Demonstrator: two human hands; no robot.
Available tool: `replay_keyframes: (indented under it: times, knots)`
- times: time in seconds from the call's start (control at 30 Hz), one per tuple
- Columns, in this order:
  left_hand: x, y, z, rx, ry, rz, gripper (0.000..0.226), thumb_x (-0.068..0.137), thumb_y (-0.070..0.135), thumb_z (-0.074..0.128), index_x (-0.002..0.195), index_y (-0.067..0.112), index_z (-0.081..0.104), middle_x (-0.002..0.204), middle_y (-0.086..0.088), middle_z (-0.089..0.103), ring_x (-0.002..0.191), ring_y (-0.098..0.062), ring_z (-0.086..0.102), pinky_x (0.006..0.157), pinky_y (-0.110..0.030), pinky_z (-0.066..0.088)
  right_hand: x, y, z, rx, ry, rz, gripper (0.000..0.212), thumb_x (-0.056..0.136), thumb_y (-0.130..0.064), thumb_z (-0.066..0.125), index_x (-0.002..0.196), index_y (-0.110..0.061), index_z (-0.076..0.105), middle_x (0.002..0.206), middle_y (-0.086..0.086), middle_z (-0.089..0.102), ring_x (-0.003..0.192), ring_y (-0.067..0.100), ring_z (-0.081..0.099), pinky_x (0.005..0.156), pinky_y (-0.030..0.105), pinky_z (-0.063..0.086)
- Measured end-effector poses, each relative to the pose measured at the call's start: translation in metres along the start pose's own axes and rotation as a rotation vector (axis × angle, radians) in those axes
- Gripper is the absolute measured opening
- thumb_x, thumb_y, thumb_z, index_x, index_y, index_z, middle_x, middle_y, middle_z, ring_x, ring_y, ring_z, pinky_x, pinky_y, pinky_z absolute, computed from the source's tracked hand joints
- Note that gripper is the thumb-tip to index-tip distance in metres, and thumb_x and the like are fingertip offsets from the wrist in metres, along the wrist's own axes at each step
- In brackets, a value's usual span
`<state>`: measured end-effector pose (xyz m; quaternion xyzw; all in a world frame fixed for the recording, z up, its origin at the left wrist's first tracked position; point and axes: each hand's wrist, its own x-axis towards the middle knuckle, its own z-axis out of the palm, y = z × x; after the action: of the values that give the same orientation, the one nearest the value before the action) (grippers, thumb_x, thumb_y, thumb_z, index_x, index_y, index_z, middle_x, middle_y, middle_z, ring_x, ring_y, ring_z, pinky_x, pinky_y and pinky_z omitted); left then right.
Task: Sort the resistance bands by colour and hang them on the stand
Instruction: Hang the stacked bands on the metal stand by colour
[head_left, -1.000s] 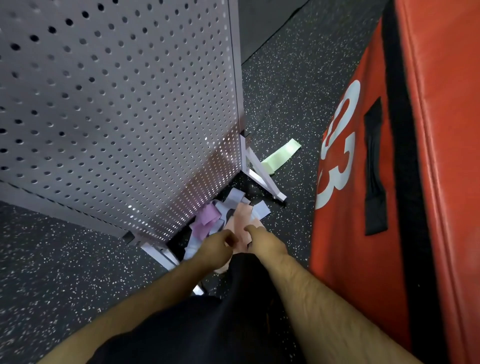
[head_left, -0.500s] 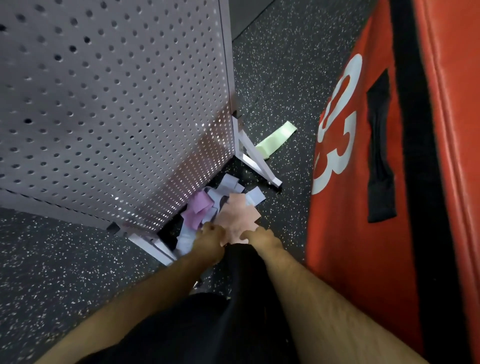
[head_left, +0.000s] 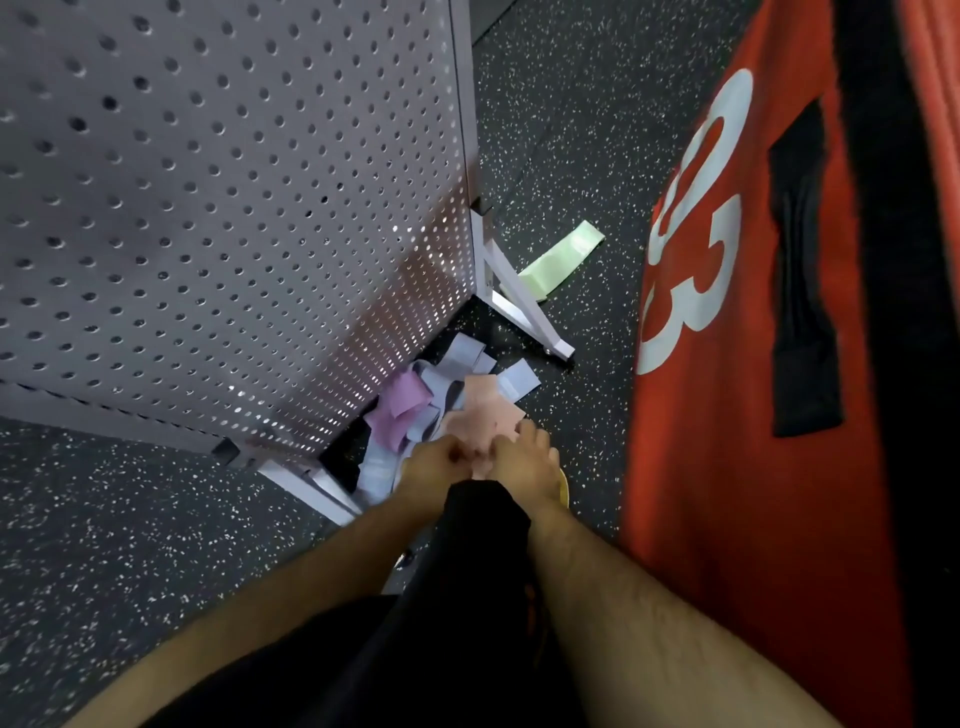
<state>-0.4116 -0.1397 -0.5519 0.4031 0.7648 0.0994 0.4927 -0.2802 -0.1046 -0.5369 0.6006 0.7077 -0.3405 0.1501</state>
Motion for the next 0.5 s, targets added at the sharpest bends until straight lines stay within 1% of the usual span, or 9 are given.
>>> replay_keyframes:
  times: [0.07,0.1,0.17,0.23,0.3,0.37,0.4,0.43,0.5]
  knots:
    - [0.003,0.002,-0.001,0.042,-0.013,-0.012,0.022,0.083,0.025,0.055,0.098,0.024,0.070,0.099,0.005,0.074,0.096,-0.017,0.068,0.093,-0.039,0.054,0.007,0.004,-0.006,-0.014,-0.035,-0.014,0.039,0.092,-0.029,0.055,0.130,-0.023,0.054,0.154,0.007,0.027,0.139,0.030,0.026,0.112,0.040,0.026]
    - [0.004,0.002,0.000,0.069,-0.011,-0.013,0.021,0.085,0.022,0.055,0.099,0.026,0.069,0.100,0.006,0.073,0.097,-0.015,0.068,0.093,-0.038,0.054,0.012,0.007,-0.008,-0.010,-0.060,-0.022,0.041,0.091,-0.026,0.056,0.132,-0.022,0.052,0.154,0.005,0.029,0.141,0.029,0.025,0.114,0.040,0.026]
    - [0.001,0.004,-0.004,0.058,-0.002,-0.013,0.018,0.088,0.019,0.057,0.099,0.028,0.067,0.101,0.009,0.072,0.097,-0.011,0.067,0.089,-0.033,0.054,0.017,0.009,-0.010,0.035,-0.082,-0.020,0.043,0.091,-0.019,0.056,0.134,-0.021,0.053,0.146,0.003,0.040,0.138,0.027,0.031,0.113,0.037,0.027]
    - [-0.006,0.005,-0.009,0.001,-0.007,0.001,0.015,0.090,0.016,0.058,0.097,0.027,0.065,0.098,0.009,0.071,0.094,-0.009,0.066,0.080,-0.023,0.053,0.020,0.011,-0.009,0.131,-0.026,0.020,0.037,0.091,-0.013,0.054,0.127,-0.019,0.060,0.138,0.005,0.049,0.130,0.027,0.043,0.110,0.034,0.034]
    - [-0.014,0.013,-0.018,-0.101,0.023,0.019,0.013,0.092,0.014,0.059,0.101,0.021,0.065,0.099,0.007,0.070,0.089,-0.007,0.065,0.072,-0.015,0.052,0.017,0.010,-0.014,0.303,0.091,0.062,0.029,0.090,-0.006,0.051,0.112,-0.015,0.067,0.130,0.007,0.054,0.113,0.026,0.057,0.100,0.030,0.045]
    - [-0.019,0.019,-0.030,-0.183,0.071,0.037,0.014,0.093,0.013,0.059,0.105,0.016,0.066,0.100,0.006,0.068,0.084,-0.003,0.062,0.061,-0.004,0.046,0.012,0.005,-0.026,0.474,0.177,0.086,0.023,0.089,-0.003,0.048,0.099,-0.016,0.065,0.122,0.003,0.055,0.097,0.021,0.060,0.086,0.026,0.048]
    - [-0.024,0.025,-0.037,-0.218,0.099,0.048,0.013,0.093,0.016,0.060,0.105,0.018,0.067,0.102,0.006,0.068,0.084,-0.002,0.062,0.063,-0.003,0.046,0.008,0.002,-0.037,0.509,0.208,0.070,0.020,0.090,-0.003,0.048,0.096,-0.016,0.062,0.120,0.001,0.055,0.092,0.018,0.058,0.081,0.024,0.046]
    - [-0.028,0.030,-0.045,-0.268,0.120,0.045,0.013,0.092,0.022,0.062,0.104,0.023,0.068,0.105,0.006,0.069,0.087,-0.003,0.064,0.071,-0.008,0.050,0.004,-0.001,-0.052,0.525,0.237,0.044,0.017,0.092,-0.005,0.049,0.097,-0.018,0.060,0.119,0.000,0.054,0.091,0.017,0.056,0.079,0.022,0.043]
    - [-0.043,0.049,-0.061,-0.372,0.127,0.041,0.016,0.087,0.029,0.064,0.102,0.034,0.069,0.111,0.005,0.069,0.099,-0.011,0.066,0.087,-0.029,0.056,-0.007,-0.008,-0.087,0.567,0.306,-0.021,0.021,0.095,-0.007,0.049,0.106,-0.021,0.059,0.118,0.002,0.057,0.095,0.019,0.057,0.079,0.024,0.045]
